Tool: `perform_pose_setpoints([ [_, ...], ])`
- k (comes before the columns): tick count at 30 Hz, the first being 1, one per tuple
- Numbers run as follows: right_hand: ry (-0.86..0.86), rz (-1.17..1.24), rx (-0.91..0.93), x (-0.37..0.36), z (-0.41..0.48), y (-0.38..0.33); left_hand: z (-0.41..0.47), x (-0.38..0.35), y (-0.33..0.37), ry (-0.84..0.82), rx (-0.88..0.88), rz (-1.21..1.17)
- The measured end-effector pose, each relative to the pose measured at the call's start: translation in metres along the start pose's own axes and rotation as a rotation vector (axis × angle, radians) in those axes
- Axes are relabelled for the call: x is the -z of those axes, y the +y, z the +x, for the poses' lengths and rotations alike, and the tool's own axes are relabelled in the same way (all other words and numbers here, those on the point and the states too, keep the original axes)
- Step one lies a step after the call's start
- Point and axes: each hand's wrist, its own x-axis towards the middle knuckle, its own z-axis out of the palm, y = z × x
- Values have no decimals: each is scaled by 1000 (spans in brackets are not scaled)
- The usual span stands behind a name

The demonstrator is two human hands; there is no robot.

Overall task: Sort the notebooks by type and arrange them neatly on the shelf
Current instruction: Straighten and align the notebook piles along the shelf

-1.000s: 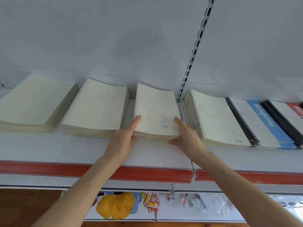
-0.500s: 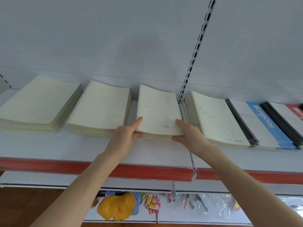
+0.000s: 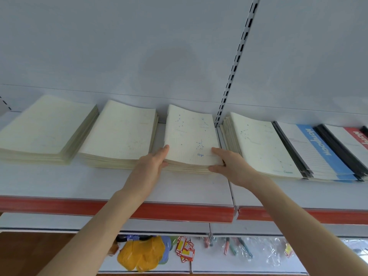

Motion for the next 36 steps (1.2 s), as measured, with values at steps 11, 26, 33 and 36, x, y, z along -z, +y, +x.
perform_pose_setpoints([
  [11, 18, -48, 12, -18, 2, 8, -7, -6, -3, -103, 79, 51],
  [26, 67, 55, 26, -21, 2, 12, -9, -11, -12, 8, 28, -90],
  [33, 100, -63, 37, -19, 7, 13, -7, -12, -16, 45, -7, 1],
  [36, 117, -87, 67, -23, 6, 15, -8, -15, -16, 60, -3, 20],
])
